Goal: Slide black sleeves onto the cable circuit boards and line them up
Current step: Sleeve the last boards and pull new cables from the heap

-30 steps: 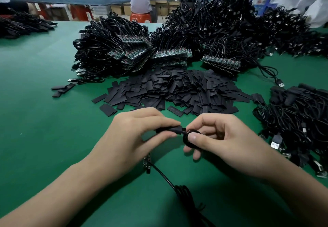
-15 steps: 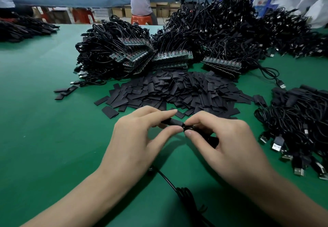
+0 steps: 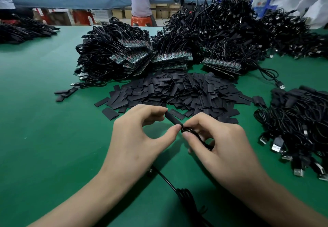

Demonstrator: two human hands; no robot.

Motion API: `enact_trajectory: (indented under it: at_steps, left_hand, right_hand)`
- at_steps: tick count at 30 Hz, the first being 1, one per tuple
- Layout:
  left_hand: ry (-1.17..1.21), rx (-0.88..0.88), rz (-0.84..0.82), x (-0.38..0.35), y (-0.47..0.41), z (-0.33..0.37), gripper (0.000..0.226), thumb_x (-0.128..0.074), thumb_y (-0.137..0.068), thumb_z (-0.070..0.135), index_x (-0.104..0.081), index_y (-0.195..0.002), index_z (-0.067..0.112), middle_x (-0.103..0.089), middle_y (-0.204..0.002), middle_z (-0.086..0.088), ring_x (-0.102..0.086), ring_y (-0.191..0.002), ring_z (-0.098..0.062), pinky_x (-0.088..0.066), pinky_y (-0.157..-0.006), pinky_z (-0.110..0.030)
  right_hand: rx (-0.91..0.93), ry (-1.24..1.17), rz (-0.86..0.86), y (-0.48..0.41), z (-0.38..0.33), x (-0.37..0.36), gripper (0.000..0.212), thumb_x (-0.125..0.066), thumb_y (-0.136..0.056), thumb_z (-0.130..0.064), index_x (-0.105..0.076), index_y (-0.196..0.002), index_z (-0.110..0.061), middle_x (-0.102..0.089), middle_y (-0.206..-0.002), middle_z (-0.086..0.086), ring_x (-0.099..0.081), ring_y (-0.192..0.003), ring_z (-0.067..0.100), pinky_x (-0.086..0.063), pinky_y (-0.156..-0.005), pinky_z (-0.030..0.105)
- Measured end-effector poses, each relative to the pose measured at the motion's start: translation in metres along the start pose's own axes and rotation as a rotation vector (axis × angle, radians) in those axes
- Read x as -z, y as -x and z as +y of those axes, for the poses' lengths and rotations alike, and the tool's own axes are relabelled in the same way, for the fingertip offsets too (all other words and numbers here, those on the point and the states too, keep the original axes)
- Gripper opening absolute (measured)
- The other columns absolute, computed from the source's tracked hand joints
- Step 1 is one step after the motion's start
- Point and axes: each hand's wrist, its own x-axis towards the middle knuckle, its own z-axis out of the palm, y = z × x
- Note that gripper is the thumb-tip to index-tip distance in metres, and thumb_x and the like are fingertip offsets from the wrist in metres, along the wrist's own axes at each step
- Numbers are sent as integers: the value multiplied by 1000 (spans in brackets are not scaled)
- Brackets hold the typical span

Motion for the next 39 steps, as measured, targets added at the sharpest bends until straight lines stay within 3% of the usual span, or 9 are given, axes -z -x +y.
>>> enact_trajectory:
  at_steps: [9, 14, 20, 23, 25, 29, 31, 34, 39]
  left_hand:
    - [75, 89, 13, 0, 0, -1, 34, -87, -68, 34, -75, -100, 30, -74, -90, 15, -70, -91, 1, -55, -89, -19]
    - [64, 89, -4, 1, 0, 0, 36, -88, -69, 34, -74, -102, 30, -74, -91, 15, -69, -93, 1, -53, -89, -17]
    - [32, -4, -62, 2, 0, -1, 37, -82, -81, 27, -73, -117, 25, -72, -103, 17, -68, -97, -1, -51, -91, -16]
    - [-54, -45, -95, 7, -3, -5, 22, -74, -88, 31, -74, -110, 30, -67, -96, 18, -64, -88, -3, -49, -81, -16]
    - [-165, -27, -203, 15, -8, -9, 13, -67, -88, 43, -74, -94, 35, -65, -85, 18, -61, -80, -4, -47, -73, -21]
    - [-353, 8, -667, 43, -22, -17, 45, -59, -74, 77, -72, -95, 39, -68, -85, 18, -62, -80, -1, -51, -72, -22]
    - [-389, 1, -849, 56, -28, -19, 57, -70, -60, 82, -70, -104, 46, -64, -94, 23, -61, -87, 2, -48, -72, -14]
    - [-471, -49, -941, 61, -31, -22, 53, -86, -55, 68, -66, -101, 51, -58, -100, 25, -55, -94, 5, -45, -77, -13]
    - [-358, -128, -822, 49, -30, -25, 29, -88, -68, 51, -70, -86, 37, -64, -90, 18, -59, -89, 0, -48, -78, -20]
  right_hand:
    - [-20, -20, -9, 0, 0, -4, 7, -66, -96, -29, -62, -99, -33, -69, -78, -12, -70, -69, 10, -50, -53, 33]
    - [-107, -41, -17, -1, 4, -6, 11, -70, -94, -25, -63, -97, -33, -70, -80, -15, -70, -72, 8, -38, -53, 14]
    - [-176, -101, 53, -4, 7, 3, 17, -72, -93, -19, -64, -96, -33, -72, -77, -11, -72, -65, 3, -42, -53, 9]
    - [-248, -74, 154, -10, 14, 23, 21, -73, -92, -17, -64, -100, -34, -73, -75, -10, -71, -62, 0, -51, -57, 12]
    - [-281, 134, 247, -16, 25, 43, 21, -72, -92, -22, -62, -105, -36, -71, -74, -10, -70, -62, 3, -57, -64, 23]
    - [-441, 556, 328, -24, 51, 85, 21, -68, -95, -28, -59, -113, -26, -71, -77, 3, -67, -68, 28, -60, -71, 46]
    - [-505, 655, 317, -25, 55, 96, 21, -68, -94, -28, -60, -113, -23, -71, -92, 8, -65, -86, 34, -58, -79, 50]
    - [-362, 680, 287, -24, 39, 85, 24, -67, -91, -32, -66, -111, -19, -63, -112, 8, -53, -111, 29, -46, -92, 46]
    - [-205, 130, -150, -18, -13, 21, 26, -56, -87, -51, -72, -90, -32, -63, -93, -21, -57, -95, -3, -48, -88, 27]
